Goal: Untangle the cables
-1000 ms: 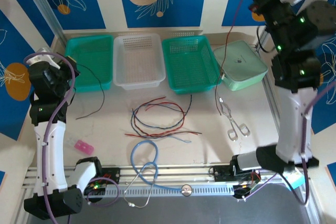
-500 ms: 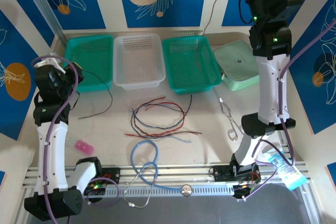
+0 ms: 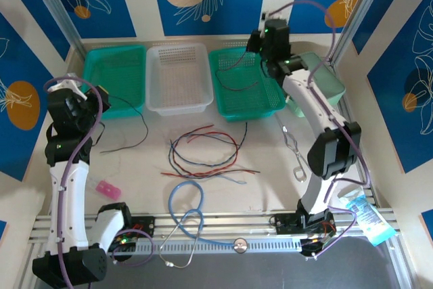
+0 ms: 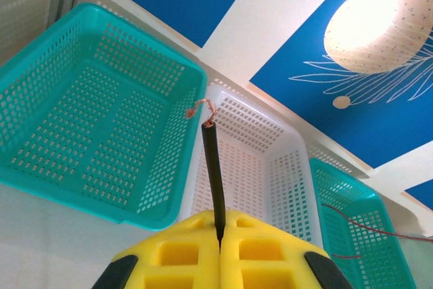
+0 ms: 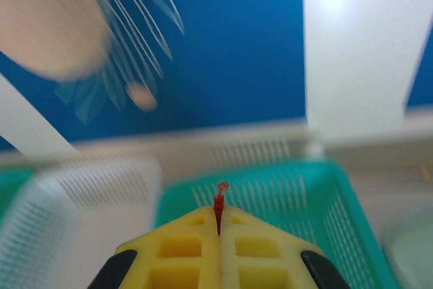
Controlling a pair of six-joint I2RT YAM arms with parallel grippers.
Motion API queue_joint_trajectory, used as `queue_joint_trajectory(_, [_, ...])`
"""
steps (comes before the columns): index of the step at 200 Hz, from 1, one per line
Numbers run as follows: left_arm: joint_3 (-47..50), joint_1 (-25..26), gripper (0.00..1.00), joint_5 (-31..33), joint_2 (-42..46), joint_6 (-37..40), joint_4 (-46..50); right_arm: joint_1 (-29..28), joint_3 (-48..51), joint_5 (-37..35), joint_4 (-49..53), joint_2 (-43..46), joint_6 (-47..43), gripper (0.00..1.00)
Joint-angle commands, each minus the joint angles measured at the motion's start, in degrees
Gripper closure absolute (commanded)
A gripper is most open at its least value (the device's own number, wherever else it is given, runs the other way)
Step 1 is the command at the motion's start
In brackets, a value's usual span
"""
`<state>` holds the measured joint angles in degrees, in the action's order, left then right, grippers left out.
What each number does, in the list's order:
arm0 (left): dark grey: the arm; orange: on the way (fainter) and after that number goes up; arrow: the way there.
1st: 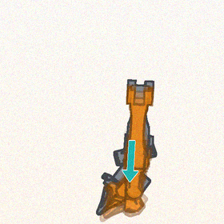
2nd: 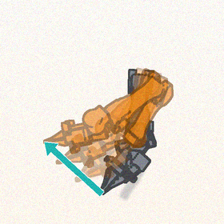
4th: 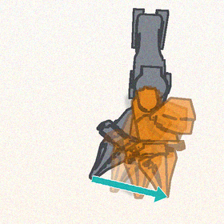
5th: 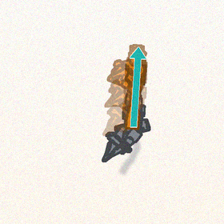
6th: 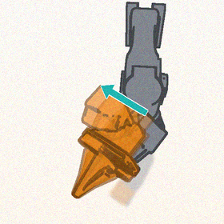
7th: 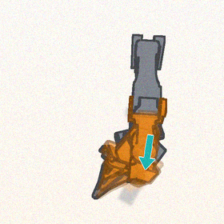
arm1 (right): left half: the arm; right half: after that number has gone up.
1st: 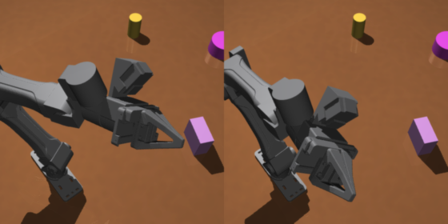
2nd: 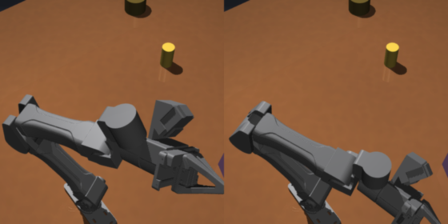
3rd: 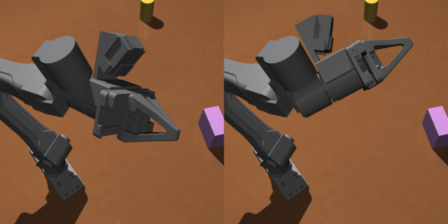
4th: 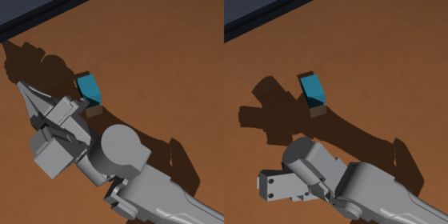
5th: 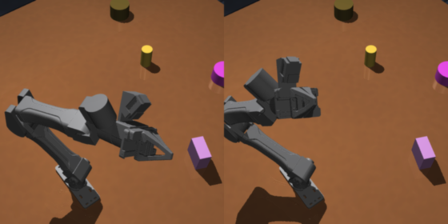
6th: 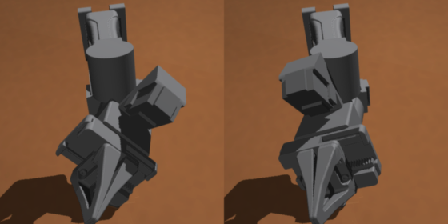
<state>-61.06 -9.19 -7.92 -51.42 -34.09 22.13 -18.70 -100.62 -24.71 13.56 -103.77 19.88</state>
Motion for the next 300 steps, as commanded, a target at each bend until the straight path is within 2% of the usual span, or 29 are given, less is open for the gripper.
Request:
queue_joint_trajectory(1, [-1.0,0.5,1.0,-1.7,0.8,-0.6,0.7,0.2,1.7,-7.2,5.1,-0.6,8.6,1.0])
queue_joint_trajectory(31, [-1.3,0.6,1.0,-1.7,0.9,-2.0,0.4,-0.3,2.7,-4.6,13.2,-6.1,14.1,1.0])
queue_joint_trajectory(76, [-3.5,0.7,1.0,-2.1,0.7,-0.1,1.8,-0.2,-4.2,-4.4,27.7,-17.0,19.2,1.0])
queue_joint_trajectory(126, [-6.5,0.7,1.0,-2.4,0.4,-0.2,2.3,0.1,-5.5,1.6,31.1,-22.1,21.3,1.0])
queue_joint_trajectory(135, [-7.2,0.7,1.0,-2.7,0.3,0.1,2.0,0.4,-6.2,1.9,32.0,-22.4,21.7,0.9])
queue_joint_trajectory(149, [-7.8,0.7,1.0,-2.7,0.8,0.2,1.2,0.8,-6.8,2.4,32.5,-21.6,22.0,0.64])
queue_joint_trajectory(157, [-8.4,0.7,1.0,-2.5,1.3,0.0,0.6,0.9,-6.7,2.5,32.0,-20.4,21.5,0.52])
queue_joint_trajectory(171, [-10.2,0.7,1.0,-2.4,1.0,-0.4,0.1,0.6,-7.0,2.3,31.1,-18.3,19.9,0.39])
queue_joint_trajectory(232, [-24.9,0.8,1.0,-4.0,-4.9,-1.1,-0.1,-1.1,-11.7,-1.5,33.3,-11.0,12.4,0.17])
queue_joint_trajectory(251, [-31.0,0.8,1.0,-4.7,-8.0,-0.8,-0.1,-1.5,-13.0,-3.9,34.9,-9.6,10.6,0.0])
queue_joint_trajectory(300, [-46.4,0.8,1.0,-2.4,-18.3,2.2,-2.0,-0.4,-12.5,-0.6,35.8,-5.7,10.2,0.01])
